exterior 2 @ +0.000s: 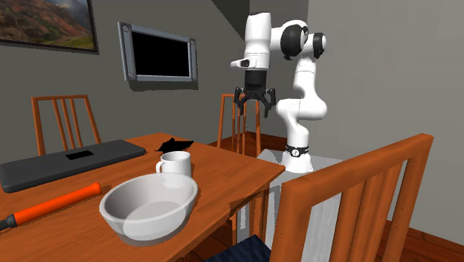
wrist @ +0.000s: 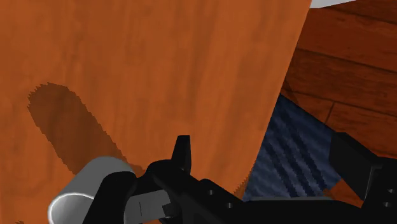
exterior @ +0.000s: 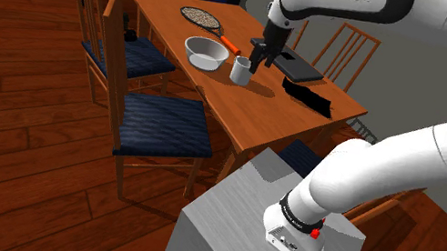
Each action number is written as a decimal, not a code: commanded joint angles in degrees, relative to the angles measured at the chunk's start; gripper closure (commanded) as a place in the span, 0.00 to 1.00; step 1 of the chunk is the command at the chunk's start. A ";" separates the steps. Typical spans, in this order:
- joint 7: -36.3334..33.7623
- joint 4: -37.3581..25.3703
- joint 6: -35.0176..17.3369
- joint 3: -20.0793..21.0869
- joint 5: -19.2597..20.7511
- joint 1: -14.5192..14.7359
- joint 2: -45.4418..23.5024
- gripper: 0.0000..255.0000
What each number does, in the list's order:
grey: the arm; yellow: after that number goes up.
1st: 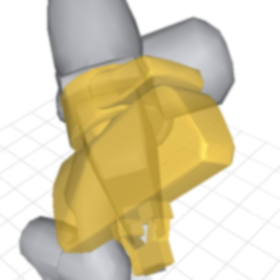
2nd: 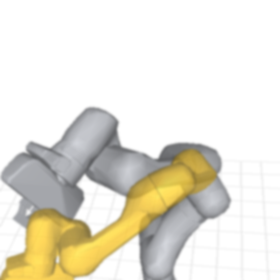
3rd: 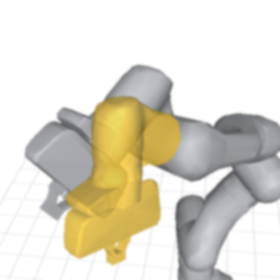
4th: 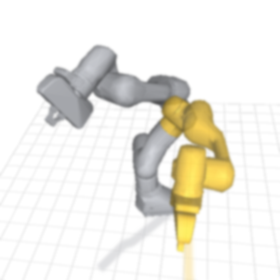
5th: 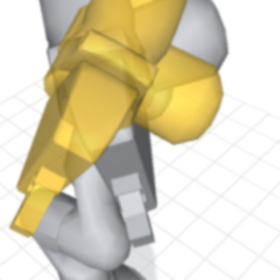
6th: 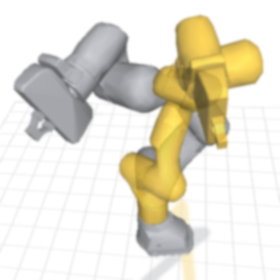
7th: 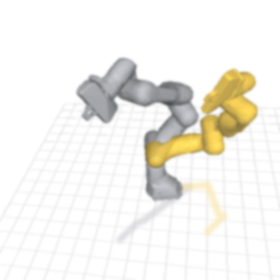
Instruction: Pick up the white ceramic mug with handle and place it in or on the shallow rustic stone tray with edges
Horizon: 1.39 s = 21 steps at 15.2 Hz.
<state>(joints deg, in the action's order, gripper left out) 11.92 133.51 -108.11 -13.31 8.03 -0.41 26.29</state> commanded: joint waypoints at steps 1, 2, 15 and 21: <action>2.28 -1.86 -2.37 -1.87 -0.24 -0.14 -4.21 0.00; 3.39 -3.10 -3.27 -2.71 -0.56 -0.16 -6.38 0.00; 19.48 -26.01 -8.47 -9.39 -11.87 -3.27 -36.86 0.00; 24.18 -37.55 -7.44 -8.87 -16.82 -7.01 -48.73 0.00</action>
<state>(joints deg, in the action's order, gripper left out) 35.80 96.97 -115.46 -22.34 -8.32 -7.12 -21.25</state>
